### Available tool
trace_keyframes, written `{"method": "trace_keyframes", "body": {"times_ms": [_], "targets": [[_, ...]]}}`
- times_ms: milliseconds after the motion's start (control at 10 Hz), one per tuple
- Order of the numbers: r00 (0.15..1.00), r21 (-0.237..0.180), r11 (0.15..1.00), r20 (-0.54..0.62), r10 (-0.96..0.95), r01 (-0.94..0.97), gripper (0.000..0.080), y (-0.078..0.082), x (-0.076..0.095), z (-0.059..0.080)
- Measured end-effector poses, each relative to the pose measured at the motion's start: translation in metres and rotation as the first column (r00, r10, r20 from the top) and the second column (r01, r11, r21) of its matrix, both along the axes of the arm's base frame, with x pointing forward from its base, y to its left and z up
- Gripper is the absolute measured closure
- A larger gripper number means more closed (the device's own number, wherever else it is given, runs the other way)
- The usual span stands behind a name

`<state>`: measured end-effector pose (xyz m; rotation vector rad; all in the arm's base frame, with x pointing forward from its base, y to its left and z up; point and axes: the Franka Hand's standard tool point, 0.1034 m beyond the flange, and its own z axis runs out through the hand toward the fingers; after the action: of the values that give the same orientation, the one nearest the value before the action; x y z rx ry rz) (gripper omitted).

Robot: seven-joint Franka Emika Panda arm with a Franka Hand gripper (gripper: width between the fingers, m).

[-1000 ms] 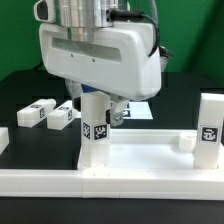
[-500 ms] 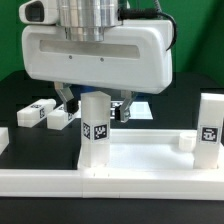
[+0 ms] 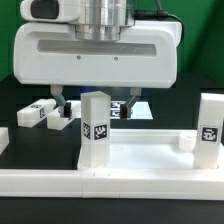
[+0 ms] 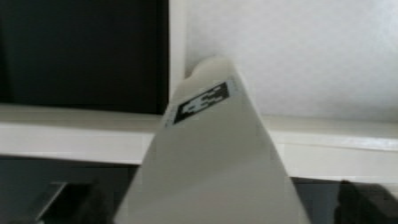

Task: Assemble desk

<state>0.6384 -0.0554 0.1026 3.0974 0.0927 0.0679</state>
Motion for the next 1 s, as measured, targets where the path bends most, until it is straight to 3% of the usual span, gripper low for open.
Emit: {"method": "trace_keyframes", "body": {"times_ms": [500,700,800,900,1000], "targets": [[0.955,-0.017,0.954,-0.016,0.298,-0.298,0.0150,-0.0022,0.0000,0.0000],[0.955,-0.017,0.955,-0.015,0.297,-0.297,0.0409,-0.0023,0.0000,0.0000],[0.956,-0.015,0.956,-0.016,0.292,-0.292,0.0409,-0.0020,-0.0003,-0.0002],[0.960,-0.014,0.960,-0.016,0.278,-0.279,0.0511,-0.0020,-0.0006,-0.0003],[0.960,-0.014,0.960,-0.016,0.278,-0.278,0.0511,-0.0020,-0.0006,-0.0003]]}}
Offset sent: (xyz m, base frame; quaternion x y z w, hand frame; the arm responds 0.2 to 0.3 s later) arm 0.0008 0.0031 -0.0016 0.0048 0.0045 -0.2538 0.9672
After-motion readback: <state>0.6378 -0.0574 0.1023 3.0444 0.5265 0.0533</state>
